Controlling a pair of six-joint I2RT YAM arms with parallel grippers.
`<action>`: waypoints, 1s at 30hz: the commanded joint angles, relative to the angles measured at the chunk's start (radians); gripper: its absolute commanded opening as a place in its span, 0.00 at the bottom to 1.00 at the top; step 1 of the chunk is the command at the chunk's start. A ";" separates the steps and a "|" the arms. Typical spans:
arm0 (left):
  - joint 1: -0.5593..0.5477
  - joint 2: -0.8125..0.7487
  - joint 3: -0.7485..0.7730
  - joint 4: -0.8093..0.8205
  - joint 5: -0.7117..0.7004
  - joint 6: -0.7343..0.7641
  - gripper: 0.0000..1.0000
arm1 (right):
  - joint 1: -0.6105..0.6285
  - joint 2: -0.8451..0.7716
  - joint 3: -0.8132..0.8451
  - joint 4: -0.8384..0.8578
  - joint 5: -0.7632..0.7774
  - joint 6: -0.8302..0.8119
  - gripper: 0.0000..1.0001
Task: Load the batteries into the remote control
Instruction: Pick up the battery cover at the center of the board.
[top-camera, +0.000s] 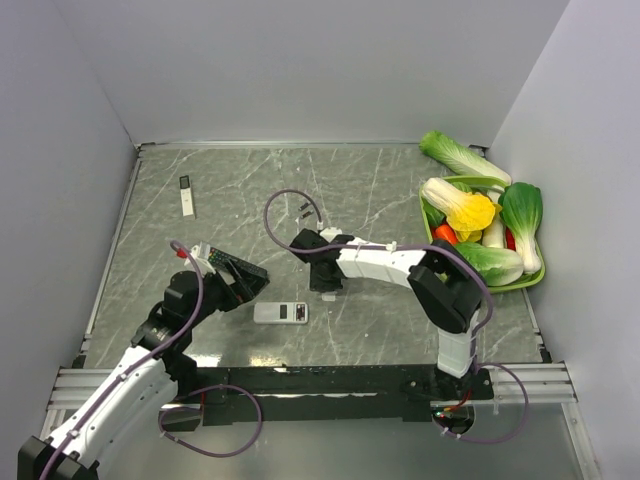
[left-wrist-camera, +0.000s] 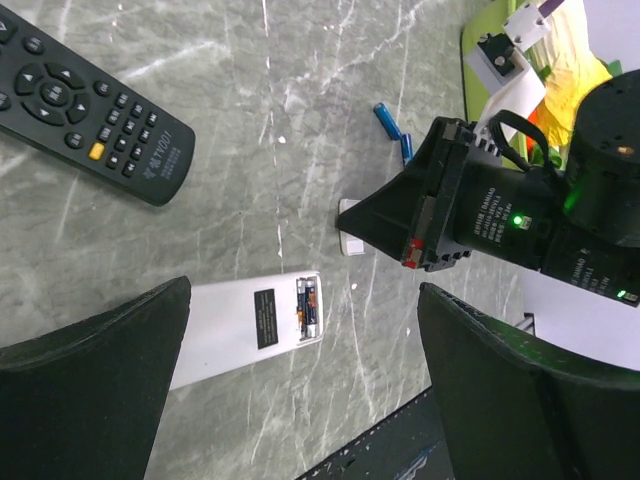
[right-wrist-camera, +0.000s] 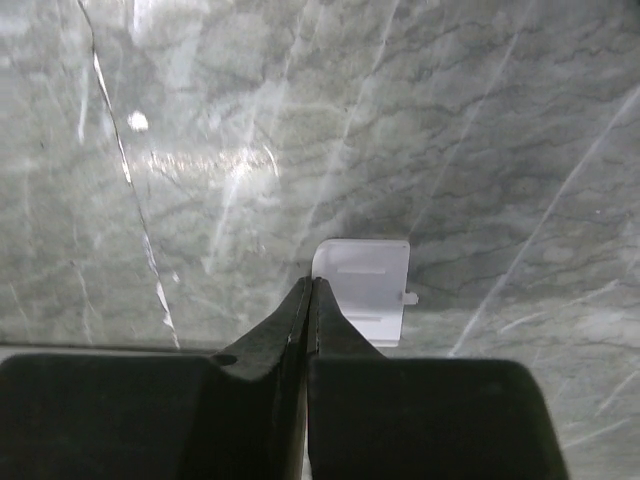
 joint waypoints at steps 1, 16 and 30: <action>-0.002 0.004 -0.035 0.143 0.067 0.011 0.99 | 0.005 -0.149 -0.078 0.109 -0.009 -0.116 0.00; -0.002 -0.072 -0.230 0.772 0.197 0.037 0.99 | -0.059 -0.704 -0.463 0.684 -0.445 -0.356 0.00; -0.002 0.136 -0.223 1.421 0.573 -0.017 0.99 | -0.096 -0.939 -0.600 1.148 -0.899 -0.383 0.00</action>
